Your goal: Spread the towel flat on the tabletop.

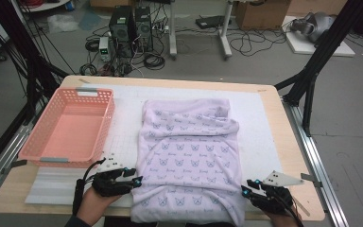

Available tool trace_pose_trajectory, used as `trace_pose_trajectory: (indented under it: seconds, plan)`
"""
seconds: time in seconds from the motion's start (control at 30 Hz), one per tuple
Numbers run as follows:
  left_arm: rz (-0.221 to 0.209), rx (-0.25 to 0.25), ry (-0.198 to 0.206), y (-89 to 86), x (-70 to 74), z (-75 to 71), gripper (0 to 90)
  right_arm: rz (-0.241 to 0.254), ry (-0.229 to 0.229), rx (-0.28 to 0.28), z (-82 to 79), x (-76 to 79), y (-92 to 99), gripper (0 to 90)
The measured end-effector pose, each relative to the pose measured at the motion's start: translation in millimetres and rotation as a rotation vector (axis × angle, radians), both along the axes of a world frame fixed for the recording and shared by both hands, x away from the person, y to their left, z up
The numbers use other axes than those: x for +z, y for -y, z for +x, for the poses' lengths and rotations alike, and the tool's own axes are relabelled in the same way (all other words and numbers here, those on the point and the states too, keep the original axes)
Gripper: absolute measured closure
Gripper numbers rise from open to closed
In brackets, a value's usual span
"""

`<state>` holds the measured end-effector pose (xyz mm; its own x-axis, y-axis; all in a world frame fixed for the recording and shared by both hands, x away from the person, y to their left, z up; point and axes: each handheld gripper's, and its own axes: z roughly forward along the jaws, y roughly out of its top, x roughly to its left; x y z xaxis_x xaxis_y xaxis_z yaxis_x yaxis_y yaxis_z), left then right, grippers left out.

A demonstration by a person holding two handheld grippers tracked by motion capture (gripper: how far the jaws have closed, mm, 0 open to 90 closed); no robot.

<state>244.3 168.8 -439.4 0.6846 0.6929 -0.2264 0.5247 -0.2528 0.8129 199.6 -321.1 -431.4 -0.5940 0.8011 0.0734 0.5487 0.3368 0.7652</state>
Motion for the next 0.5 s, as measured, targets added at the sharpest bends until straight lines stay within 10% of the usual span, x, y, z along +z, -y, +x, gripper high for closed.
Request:
trace_pose_trajectory:
  seconds: [0.1,0.27,0.37,0.43,0.5]
  plan:
    - [-0.05,0.057,0.035,-5.4,6.8,12.5,45.2,0.054,0.045,-0.046,13.1,5.5,0.7,53.7]
    - [0.054,0.083,-0.04,13.4,-7.2,40.7,45.5,-0.036,0.007,-0.084,52.8,-9.3,-15.6,52.5]
    - [0.105,0.096,-0.006,23.9,-10.7,42.8,47.8,-0.044,-0.007,-0.092,64.6,-17.2,-21.2,56.7]
    - [0.178,0.096,0.055,26.3,-10.7,41.2,64.1,-0.031,-0.015,-0.082,68.7,-16.4,-19.9,82.7]
    - [0.167,0.079,0.049,27.8,-10.5,44.1,85.3,-0.033,-0.007,-0.054,73.6,-16.4,-19.5,85.8]
